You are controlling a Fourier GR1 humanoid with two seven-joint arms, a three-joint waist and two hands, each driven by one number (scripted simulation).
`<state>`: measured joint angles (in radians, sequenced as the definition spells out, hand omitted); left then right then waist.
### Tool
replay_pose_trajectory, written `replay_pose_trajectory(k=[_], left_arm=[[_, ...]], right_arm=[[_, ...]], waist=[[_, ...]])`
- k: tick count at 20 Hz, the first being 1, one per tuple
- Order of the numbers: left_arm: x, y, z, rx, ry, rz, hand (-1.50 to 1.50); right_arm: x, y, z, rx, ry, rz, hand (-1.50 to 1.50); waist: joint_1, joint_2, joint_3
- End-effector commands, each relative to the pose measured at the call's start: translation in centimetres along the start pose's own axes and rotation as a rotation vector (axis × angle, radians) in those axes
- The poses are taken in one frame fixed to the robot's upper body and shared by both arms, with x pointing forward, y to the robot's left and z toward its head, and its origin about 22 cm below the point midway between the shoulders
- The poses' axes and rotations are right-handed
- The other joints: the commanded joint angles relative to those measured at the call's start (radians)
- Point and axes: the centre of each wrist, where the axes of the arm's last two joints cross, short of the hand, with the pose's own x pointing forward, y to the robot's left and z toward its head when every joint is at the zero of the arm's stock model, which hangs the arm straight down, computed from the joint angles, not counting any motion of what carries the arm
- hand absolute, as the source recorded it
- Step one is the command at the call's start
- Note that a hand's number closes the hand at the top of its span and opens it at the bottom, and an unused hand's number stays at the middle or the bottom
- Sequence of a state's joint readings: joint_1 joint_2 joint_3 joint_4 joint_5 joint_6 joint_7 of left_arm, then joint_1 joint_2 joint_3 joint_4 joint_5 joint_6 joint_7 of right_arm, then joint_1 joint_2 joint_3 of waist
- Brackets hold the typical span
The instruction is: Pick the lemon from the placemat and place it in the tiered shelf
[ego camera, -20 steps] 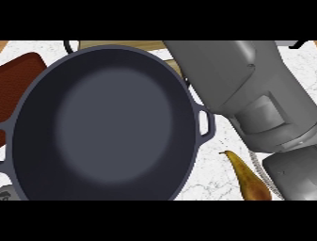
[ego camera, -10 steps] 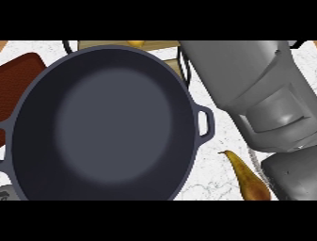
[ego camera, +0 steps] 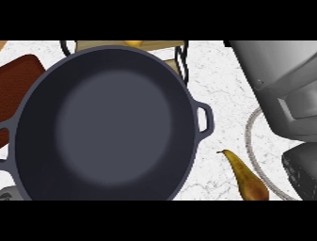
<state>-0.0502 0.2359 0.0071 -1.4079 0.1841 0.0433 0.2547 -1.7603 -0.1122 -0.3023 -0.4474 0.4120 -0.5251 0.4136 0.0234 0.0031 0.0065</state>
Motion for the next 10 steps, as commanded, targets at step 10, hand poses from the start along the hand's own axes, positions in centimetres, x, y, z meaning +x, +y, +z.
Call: replay_pose_trajectory(k=[10], left_arm=[[-1.4, -1.0, 0.6, 0.015, 0.107, 0.012, 0.00]], right_arm=[[-2.8, -12.4, -4.7, -0.256, 0.096, -0.129, -1.50]], waist=[[-0.026, -0.006, -0.006]])
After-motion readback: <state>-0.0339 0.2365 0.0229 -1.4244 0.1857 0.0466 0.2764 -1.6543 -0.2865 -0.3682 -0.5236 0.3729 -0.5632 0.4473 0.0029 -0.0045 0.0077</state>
